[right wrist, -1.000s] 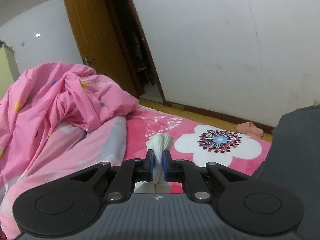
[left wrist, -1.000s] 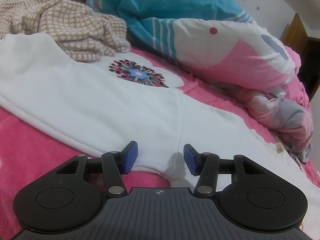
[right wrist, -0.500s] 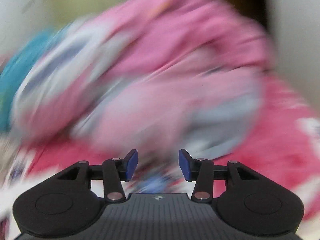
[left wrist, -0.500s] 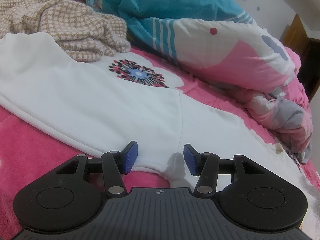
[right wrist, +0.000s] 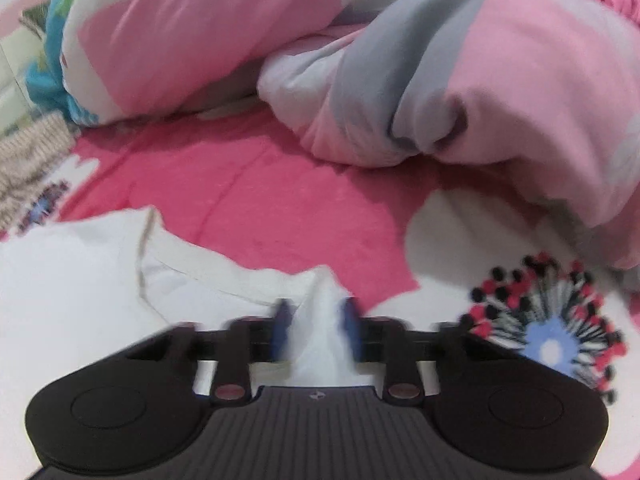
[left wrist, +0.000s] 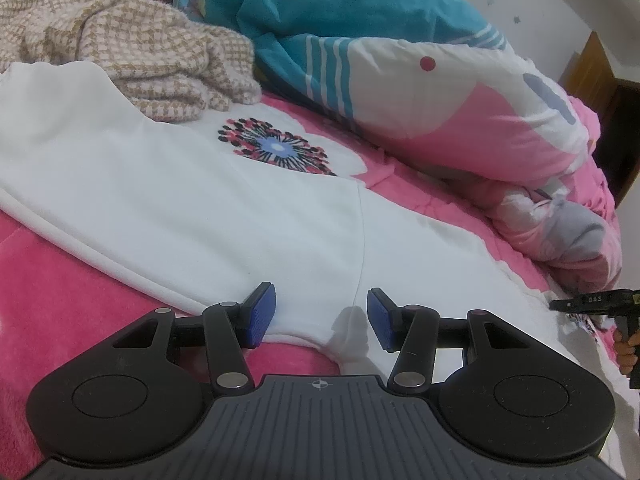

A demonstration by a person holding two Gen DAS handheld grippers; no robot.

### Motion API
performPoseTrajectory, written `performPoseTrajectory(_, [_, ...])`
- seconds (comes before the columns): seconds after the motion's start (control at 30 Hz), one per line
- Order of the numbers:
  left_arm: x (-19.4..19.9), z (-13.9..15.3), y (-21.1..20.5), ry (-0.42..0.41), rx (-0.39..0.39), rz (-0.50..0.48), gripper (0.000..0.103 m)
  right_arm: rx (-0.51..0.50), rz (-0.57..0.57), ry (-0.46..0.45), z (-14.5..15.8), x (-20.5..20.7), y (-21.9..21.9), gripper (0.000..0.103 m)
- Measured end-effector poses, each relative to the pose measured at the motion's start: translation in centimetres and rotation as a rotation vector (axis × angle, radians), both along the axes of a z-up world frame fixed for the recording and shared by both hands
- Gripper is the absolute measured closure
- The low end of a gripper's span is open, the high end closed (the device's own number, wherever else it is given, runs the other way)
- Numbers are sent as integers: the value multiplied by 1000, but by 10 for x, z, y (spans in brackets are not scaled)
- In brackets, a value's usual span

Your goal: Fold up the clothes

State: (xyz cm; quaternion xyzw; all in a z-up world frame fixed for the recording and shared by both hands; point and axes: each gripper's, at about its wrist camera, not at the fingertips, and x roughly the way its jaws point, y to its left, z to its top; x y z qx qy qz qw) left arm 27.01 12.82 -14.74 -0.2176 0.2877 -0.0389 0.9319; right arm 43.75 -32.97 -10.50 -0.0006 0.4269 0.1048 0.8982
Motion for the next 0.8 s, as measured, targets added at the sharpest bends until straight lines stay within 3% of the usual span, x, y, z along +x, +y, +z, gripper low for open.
performPoseTrajectory(0.13, [0,0,0,0,2,1,52,30,-41,-135,19,-8,-14,96])
performPoseTrajectory(0.37, [0,0,1,0,0,-1,52,40,-135,-113,-17,11,-20,92])
performPoseTrajectory(0.43, [0,0,1,0,-5,0,52,97,-170,-88,-12,13,-28,79])
performPoseTrajectory(0.47, [0,0,1,0,-8,0,52,112,-183,-79,-5,12,-33,68])
performPoseTrajectory(0.57, [0,0,2,0,-11,0,52,81,-224,-155,38,-17,-64,44])
performPoseTrajectory(0.73, [0,0,1,0,-9,2,52,50,-345,-269,112,-71,-134,30])
performPoseTrajectory(0.8, [0,0,1,0,-7,2,52,38,-453,-242,127,-89,-175,25])
